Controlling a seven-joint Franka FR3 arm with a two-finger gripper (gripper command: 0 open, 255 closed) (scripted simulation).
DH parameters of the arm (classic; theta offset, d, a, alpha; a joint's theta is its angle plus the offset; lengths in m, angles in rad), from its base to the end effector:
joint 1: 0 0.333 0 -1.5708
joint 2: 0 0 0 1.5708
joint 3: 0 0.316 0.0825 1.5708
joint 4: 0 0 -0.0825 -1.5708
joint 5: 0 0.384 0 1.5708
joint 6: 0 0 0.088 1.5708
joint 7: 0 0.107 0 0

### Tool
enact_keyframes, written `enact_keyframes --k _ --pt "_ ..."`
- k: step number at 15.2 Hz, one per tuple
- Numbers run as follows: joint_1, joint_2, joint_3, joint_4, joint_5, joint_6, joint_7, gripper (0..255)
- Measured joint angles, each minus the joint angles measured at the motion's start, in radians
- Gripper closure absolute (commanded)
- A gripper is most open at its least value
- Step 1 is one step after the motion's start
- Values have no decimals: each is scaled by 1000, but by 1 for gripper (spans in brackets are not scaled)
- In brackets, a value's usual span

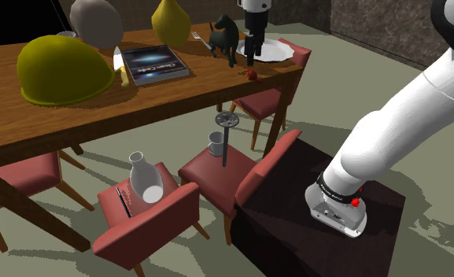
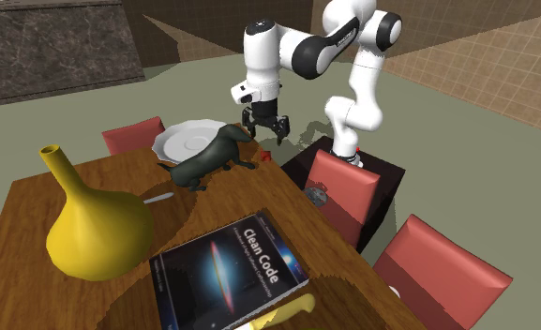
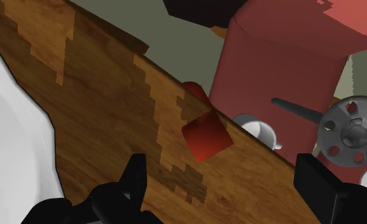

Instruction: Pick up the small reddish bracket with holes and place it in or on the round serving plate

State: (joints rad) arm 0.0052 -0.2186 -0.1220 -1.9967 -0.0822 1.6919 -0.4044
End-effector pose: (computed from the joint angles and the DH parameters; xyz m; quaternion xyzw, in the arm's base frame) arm 0.4790 -0.0684 0.5462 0.9871 0.1518 -0.0493 0.0152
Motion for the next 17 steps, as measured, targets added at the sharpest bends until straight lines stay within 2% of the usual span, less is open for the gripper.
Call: enact_keyframes --k 2,8,14,15,17 --pt "0 19 -3 6 -3 15 -13 0" --pt "-5 21 -10 -72 -8 96 -20 0" --pt "-4 19 -9 -81 -8 103 -18 0" --pt "-4 19 -9 -81 -8 103 -18 255" --pt "-4 17 -9 -80 -8 103 -18 255"
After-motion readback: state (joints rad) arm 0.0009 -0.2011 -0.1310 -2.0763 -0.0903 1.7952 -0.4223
